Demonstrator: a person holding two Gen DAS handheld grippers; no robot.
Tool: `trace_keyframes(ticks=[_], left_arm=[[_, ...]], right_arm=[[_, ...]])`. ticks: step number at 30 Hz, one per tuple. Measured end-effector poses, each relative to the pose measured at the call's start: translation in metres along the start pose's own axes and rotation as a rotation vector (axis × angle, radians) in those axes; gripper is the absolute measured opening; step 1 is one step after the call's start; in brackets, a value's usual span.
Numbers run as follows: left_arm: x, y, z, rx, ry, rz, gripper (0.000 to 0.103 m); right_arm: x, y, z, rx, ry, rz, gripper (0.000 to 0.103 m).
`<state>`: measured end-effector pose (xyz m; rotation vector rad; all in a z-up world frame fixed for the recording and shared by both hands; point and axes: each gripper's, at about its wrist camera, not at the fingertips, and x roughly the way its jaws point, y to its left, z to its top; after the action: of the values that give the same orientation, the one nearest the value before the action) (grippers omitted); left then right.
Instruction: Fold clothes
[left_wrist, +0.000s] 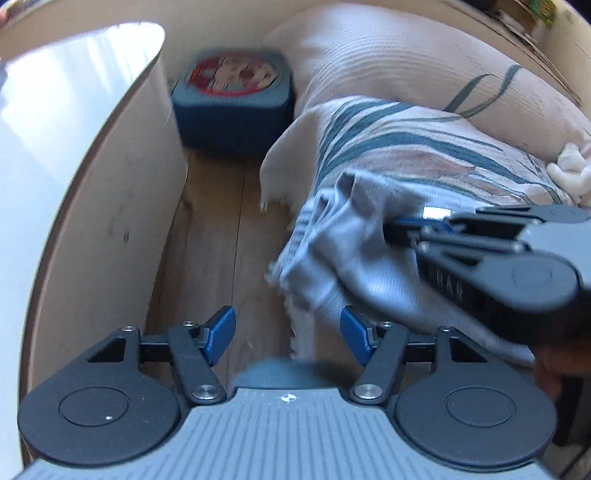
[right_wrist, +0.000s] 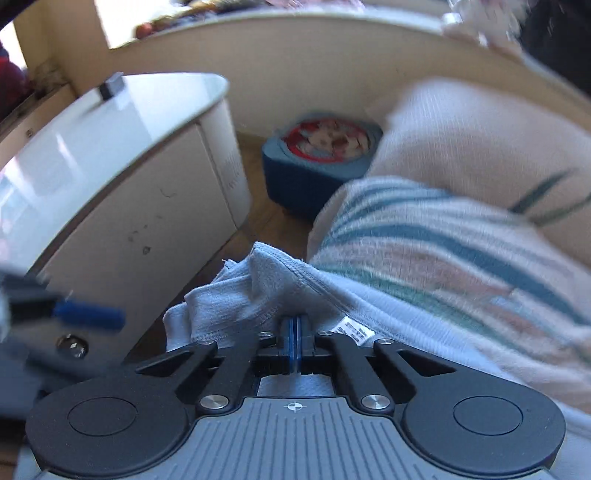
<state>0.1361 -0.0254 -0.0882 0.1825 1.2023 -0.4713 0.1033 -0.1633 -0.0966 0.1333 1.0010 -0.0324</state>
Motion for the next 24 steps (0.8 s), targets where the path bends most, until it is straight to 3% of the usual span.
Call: trace_keyframes(ticks=[3,8,15,21,23,24], left_arm=[[-0.009,0.007,-0.008,-0.032,-0.035,0.052,0.062],[-0.025,0.016,-0.02,-0.102,-0.109,0.109,0.067],[-0.048,0.026,-0.05,-0.189,-0.131,0.142,0.071],[-0.062,0.034,-0.056,-0.245,-0.167,0.159,0.072],[-0.066,0.037,-0.059,-0.262,-0.185,0.151,0.074],[-0.066,0.038,-0.059,-0.264,-0.185,0.152,0.074]], right_arm=[[-0.004,-0.009,-0.007,0.024,-0.046,0.046,0.004],[-0.048,-0.009,-0.031,0.047,-0.19,0.099,0.009],[-0.053,0.034,-0.048,-0.155,-0.226,0.045,0.026],[-0.028,0.049,-0.052,-0.255,-0.15,-0.01,0.025],[-0.02,0.051,-0.054,-0.282,-0.13,-0.035,0.02],[-0.019,0.05,-0.054,-0.281,-0.123,-0.039,0.009]])
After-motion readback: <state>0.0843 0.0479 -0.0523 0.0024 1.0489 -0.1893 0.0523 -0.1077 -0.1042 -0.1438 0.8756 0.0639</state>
